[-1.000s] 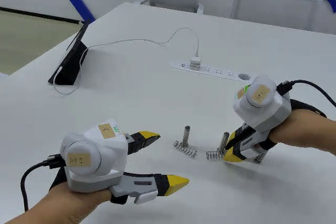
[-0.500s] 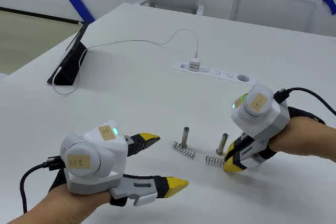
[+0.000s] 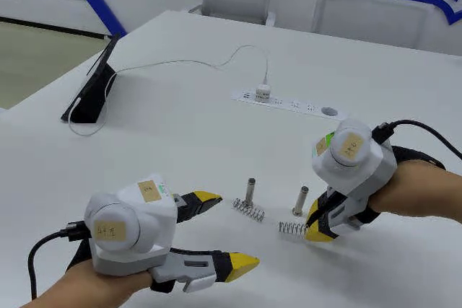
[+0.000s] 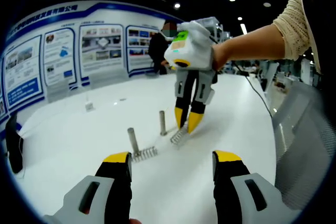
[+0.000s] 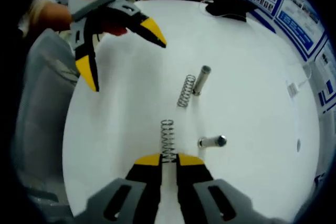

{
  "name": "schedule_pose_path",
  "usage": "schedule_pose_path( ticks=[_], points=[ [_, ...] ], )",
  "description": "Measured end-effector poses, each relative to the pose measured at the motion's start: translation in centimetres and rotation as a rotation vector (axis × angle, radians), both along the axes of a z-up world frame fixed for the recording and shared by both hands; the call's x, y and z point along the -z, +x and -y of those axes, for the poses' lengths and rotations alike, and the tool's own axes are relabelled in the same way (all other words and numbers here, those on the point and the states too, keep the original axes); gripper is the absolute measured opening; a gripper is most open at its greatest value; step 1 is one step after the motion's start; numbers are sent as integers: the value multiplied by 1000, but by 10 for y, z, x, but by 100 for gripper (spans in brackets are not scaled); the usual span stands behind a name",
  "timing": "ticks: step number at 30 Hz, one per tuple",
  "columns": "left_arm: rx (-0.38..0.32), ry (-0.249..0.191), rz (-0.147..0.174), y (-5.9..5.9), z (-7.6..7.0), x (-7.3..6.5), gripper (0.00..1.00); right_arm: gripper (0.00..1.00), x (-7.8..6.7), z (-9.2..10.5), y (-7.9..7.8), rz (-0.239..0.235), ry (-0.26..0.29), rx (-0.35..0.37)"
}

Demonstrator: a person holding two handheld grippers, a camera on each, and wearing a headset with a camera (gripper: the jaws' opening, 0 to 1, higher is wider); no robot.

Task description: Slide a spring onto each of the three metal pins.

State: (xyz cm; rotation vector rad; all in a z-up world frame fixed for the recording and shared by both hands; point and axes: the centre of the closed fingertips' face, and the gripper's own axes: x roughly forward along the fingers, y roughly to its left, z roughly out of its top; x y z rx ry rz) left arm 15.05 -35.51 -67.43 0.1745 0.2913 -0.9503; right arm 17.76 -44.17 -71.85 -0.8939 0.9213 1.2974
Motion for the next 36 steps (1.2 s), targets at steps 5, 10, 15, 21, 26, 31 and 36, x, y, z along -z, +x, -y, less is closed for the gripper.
schedule_pose_path(
  ticks=[5,10,15,21,26,31,36],
  points=[
    [40,4,8,-5,12,-1,60,11,-14,1,-10,10,-2,-34],
    [83,7,20,-9,23,-4,54,11,-30,-4,-23,23,-10,-92],
    [116,12,39,-12,30,-8,49,11,-40,-12,-31,37,-7,-132],
    [145,14,61,-16,35,-11,41,12,-48,-23,-38,51,-4,-176],
    [164,14,83,-18,39,-14,33,12,-51,-29,-43,56,-13,-206],
    [176,15,99,-19,40,-16,25,12,-54,-31,-46,60,-19,-228],
    [191,19,117,-22,43,-18,17,12,-55,-31,-49,60,-29,-244]
  ],
)
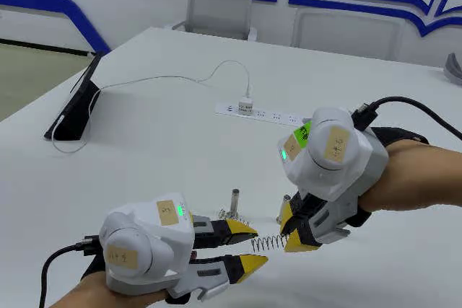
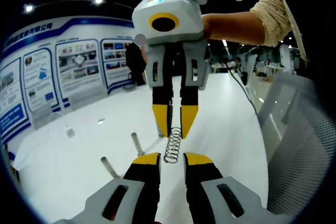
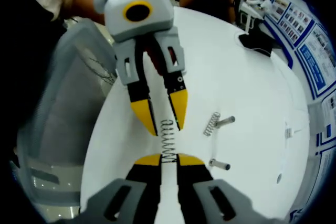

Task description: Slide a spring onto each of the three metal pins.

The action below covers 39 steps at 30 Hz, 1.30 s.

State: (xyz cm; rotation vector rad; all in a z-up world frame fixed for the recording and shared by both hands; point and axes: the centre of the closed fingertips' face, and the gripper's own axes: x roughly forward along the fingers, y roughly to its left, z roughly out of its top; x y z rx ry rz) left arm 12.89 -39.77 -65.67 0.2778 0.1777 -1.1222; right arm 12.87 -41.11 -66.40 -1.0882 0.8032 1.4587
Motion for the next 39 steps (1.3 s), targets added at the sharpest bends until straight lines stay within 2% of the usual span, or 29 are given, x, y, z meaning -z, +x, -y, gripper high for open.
schedule_pose_path(
  ticks=[6,14,23,39],
  points=[
    [13,11,14,-2,2,0,12,12,-3,0,-3,4,-5,-11],
    [14,12,19,-1,2,0,11,12,-20,-5,-5,18,16,-21],
    [16,9,20,-1,3,-1,11,11,-36,-22,-10,36,58,-44],
    [4,2,18,0,1,-4,11,11,-43,-42,-15,43,106,-60]
  ],
)
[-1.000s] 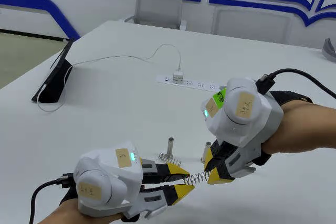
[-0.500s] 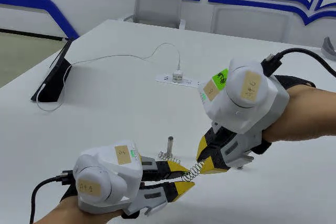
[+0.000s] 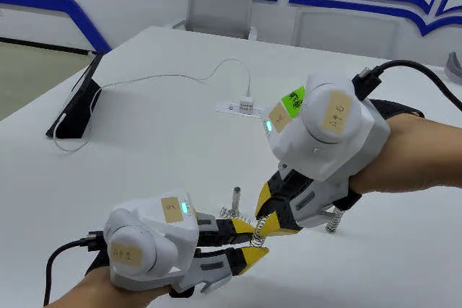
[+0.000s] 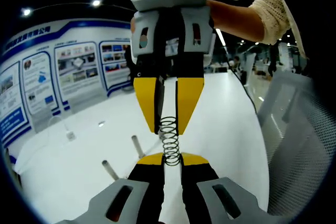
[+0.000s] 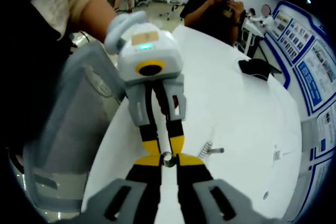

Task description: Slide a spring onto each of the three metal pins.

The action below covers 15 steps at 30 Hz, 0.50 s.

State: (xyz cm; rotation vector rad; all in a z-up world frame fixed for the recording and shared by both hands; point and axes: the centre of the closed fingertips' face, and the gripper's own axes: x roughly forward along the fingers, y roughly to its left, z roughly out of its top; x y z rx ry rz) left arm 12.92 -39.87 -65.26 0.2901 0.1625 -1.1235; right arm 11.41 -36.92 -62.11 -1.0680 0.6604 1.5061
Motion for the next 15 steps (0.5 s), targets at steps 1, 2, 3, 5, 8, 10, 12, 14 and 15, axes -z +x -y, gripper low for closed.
schedule_pose_path(
  ticks=[1,2,3,5,8,10,12,14,15],
  points=[
    [0,-1,-1,0,0,0,11,11,0,-1,0,-1,3,1],
    [0,1,0,0,1,0,11,11,0,0,0,0,3,1],
    [1,0,0,0,1,1,11,11,1,0,0,0,3,2],
    [-2,-3,0,0,1,1,11,11,1,1,1,3,1,3],
    [-9,-10,-1,2,0,1,11,11,1,3,4,6,-4,9],
    [-12,-14,-3,2,0,1,12,11,1,3,4,7,-6,11],
    [-16,-19,-11,3,0,1,13,11,1,3,5,10,-9,12],
    [-18,-17,-14,2,0,2,16,11,1,3,6,12,-11,13],
    [-19,-17,-16,2,-1,2,17,11,1,3,6,11,-11,14]
  ],
)
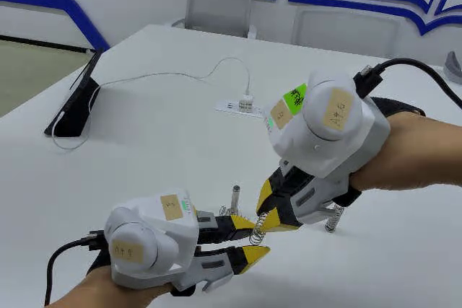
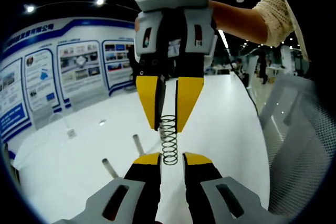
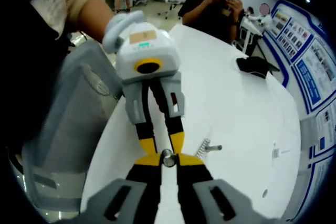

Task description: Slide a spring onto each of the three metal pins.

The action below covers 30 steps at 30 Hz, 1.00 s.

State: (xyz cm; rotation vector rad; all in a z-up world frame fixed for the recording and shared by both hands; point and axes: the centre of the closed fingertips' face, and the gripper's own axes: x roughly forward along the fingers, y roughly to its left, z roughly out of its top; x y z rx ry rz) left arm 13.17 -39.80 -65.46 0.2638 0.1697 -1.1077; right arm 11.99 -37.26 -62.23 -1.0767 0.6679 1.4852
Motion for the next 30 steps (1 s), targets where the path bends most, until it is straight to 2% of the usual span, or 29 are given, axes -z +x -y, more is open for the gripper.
schedule_pose_path(
  ticks=[5,11,18,23,30],
  points=[
    [-20,-5,-14,2,-5,1,23,11,-2,3,5,3,-1,12],
    [-68,-21,-39,7,-19,3,31,11,-7,11,15,10,-9,36],
    [-122,-32,-51,15,-34,3,38,11,-12,21,26,18,-17,64],
    [-158,-35,-58,18,-43,5,44,11,-14,29,38,30,-24,89],
    [-199,-35,-73,22,-54,7,52,11,-13,40,57,60,-64,123]
  ],
)
